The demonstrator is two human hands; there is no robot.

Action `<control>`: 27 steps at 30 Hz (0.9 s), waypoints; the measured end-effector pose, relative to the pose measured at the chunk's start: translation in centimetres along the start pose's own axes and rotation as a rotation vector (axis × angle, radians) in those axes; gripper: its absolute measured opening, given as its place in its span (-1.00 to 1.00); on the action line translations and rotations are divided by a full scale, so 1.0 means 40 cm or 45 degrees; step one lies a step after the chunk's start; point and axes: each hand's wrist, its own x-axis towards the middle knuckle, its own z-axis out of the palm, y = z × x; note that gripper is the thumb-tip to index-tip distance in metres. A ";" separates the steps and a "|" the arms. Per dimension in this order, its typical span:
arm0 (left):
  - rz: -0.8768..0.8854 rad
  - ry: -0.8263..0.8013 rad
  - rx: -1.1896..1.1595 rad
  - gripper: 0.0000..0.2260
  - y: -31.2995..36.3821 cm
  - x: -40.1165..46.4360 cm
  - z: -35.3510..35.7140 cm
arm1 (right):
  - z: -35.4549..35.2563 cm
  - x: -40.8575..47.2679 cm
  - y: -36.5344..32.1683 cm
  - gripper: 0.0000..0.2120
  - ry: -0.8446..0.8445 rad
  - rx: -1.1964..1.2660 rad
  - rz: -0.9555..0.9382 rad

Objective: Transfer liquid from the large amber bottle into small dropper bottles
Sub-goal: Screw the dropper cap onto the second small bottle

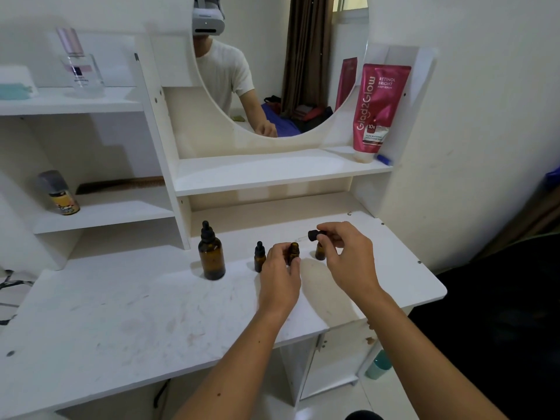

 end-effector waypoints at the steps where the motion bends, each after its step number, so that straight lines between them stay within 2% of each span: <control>1: 0.002 -0.004 0.001 -0.74 -0.002 0.000 0.000 | 0.004 0.004 0.002 -0.83 -0.027 -0.025 -0.027; 10: 0.026 -0.004 0.012 -0.77 -0.002 0.002 -0.001 | 0.037 0.057 -0.008 -0.77 -0.242 -0.130 -0.213; 17: 0.049 -0.002 -0.007 -0.79 -0.006 -0.001 -0.007 | 0.064 0.080 0.006 -0.75 -0.421 -0.116 -0.153; 21: 0.055 -0.009 -0.003 -0.80 -0.009 -0.001 -0.007 | 0.061 0.090 0.011 -0.82 -0.461 -0.101 -0.097; 27: 0.074 -0.008 -0.039 -0.81 -0.014 0.002 -0.005 | 0.052 0.097 0.010 -0.77 -0.546 -0.086 -0.133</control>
